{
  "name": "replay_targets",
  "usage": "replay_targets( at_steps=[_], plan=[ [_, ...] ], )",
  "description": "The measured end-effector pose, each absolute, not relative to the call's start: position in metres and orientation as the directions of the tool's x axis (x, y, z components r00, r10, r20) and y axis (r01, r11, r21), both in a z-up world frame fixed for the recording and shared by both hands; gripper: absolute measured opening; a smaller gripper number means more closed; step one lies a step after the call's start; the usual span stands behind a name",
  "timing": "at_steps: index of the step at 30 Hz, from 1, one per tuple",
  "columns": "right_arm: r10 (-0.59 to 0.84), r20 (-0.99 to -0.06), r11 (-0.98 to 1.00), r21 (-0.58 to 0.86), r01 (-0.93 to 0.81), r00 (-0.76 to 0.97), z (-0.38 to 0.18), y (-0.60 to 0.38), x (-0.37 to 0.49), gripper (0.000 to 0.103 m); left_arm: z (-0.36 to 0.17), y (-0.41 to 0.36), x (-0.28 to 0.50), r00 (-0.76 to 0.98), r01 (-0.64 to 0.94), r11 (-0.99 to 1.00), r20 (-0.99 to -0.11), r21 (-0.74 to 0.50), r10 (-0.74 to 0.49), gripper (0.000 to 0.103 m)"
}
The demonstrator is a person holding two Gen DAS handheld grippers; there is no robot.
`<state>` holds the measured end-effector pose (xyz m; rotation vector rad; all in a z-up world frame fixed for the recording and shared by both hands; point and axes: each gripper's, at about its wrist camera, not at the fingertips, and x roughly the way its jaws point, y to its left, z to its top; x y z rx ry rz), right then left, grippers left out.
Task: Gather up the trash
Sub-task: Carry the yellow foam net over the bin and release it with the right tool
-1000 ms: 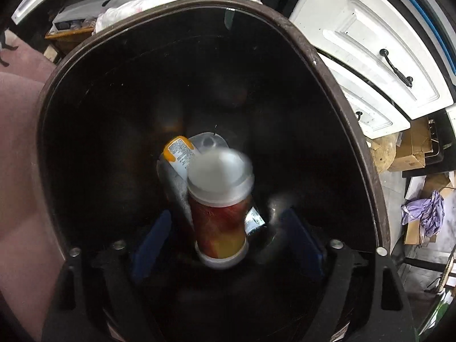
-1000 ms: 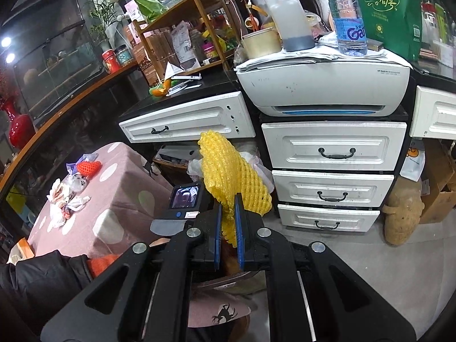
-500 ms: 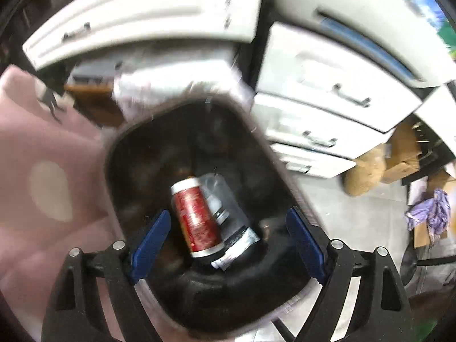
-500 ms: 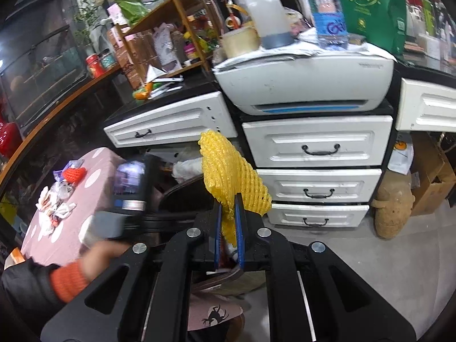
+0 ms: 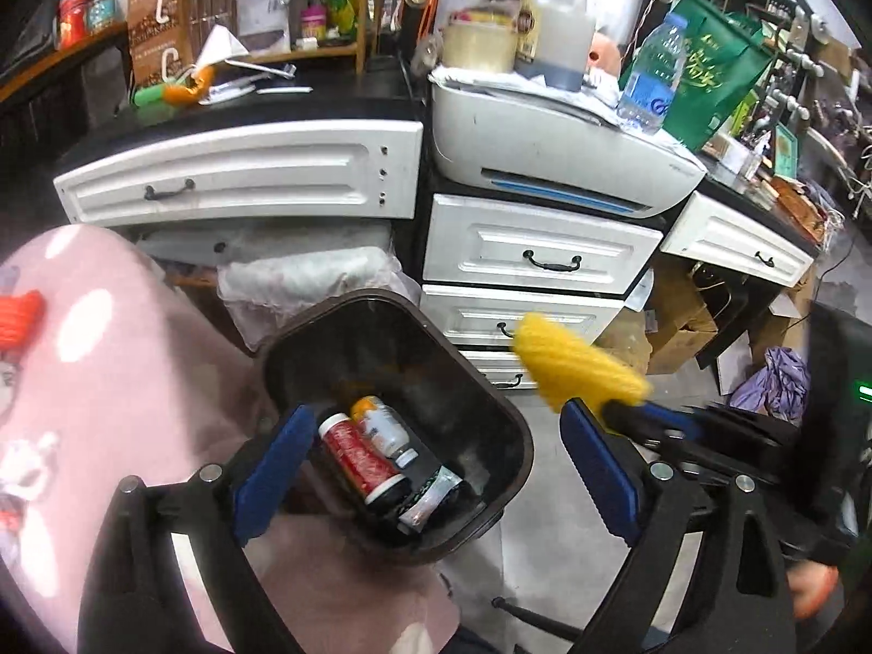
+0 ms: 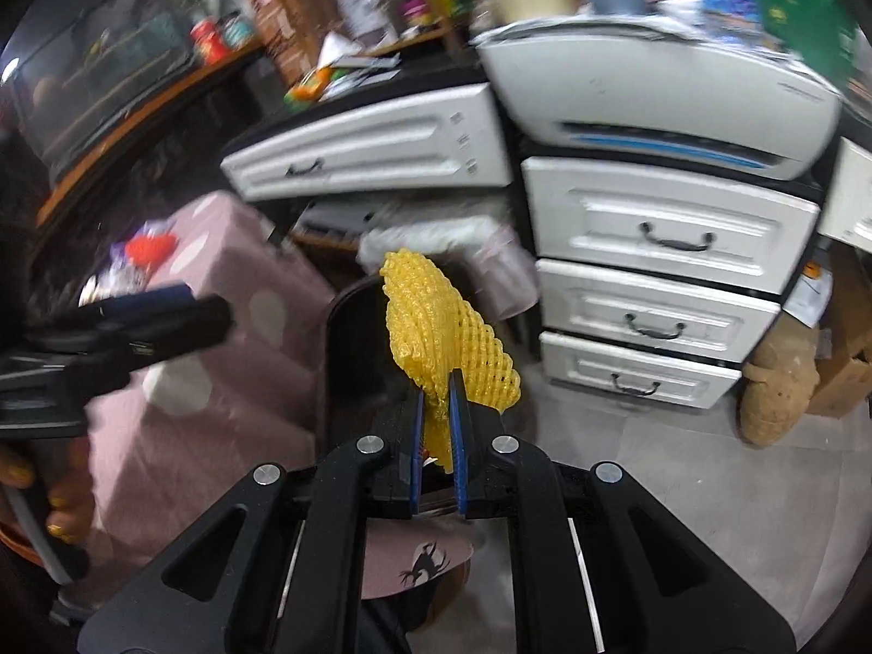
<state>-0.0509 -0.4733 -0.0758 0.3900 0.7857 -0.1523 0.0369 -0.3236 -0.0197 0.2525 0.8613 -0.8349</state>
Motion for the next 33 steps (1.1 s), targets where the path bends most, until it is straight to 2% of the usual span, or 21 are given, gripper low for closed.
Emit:
replay_targets(
  at_steps=[6, 14, 20, 24, 25, 26, 28, 33],
  plan=[
    [0.101, -0.779, 0.938, 0.281, 0.201, 0.619, -0.102, -0.444, -0.010, 0.009, -0.011, -0.273, 0.037, 0.409, 0.737, 0.669, -0.726, -0.094, -0.552, 0.091],
    [0.062, -0.868, 0.957, 0.192, 0.217, 0.493, -0.152, -0.434, 0.041, 0.009, -0.014, -0.202, 0.054, 0.473, 0.654, 0.750, -0.719, -0.101, -0.509, 0.091],
    [0.080, -0.920, 0.943, 0.195, 0.271, 0.383, -0.200, -0.444, 0.073, 0.009, -0.016, -0.159, 0.060, 0.501, 0.600, 0.792, -0.717, -0.115, -0.484, 0.092],
    [0.071, -0.940, 0.944, 0.172, 0.282, 0.334, -0.226, -0.442, 0.092, 0.011, -0.017, -0.143, 0.058, 0.541, 0.581, 0.810, -0.708, -0.078, -0.455, 0.092],
    [0.065, -0.943, 0.944, 0.164, 0.287, 0.326, -0.230, -0.441, 0.095, 0.018, -0.016, -0.139, 0.057, 0.545, 0.579, 0.812, -0.705, -0.075, -0.454, 0.092],
    [0.057, -0.948, 0.941, 0.156, 0.300, 0.314, -0.234, -0.442, 0.097, 0.037, -0.015, -0.136, 0.057, 0.549, 0.578, 0.813, -0.702, -0.074, -0.454, 0.092],
    [0.061, -0.947, 0.929, 0.170, 0.329, 0.316, -0.239, -0.443, 0.097, 0.062, -0.015, -0.127, 0.058, 0.556, 0.575, 0.815, -0.695, -0.075, -0.456, 0.095],
    [0.057, -0.943, 0.938, 0.163, 0.305, 0.328, -0.237, -0.440, 0.095, 0.063, -0.019, -0.109, 0.068, 0.578, 0.558, 0.829, -0.697, -0.043, -0.425, 0.095]
  ],
)
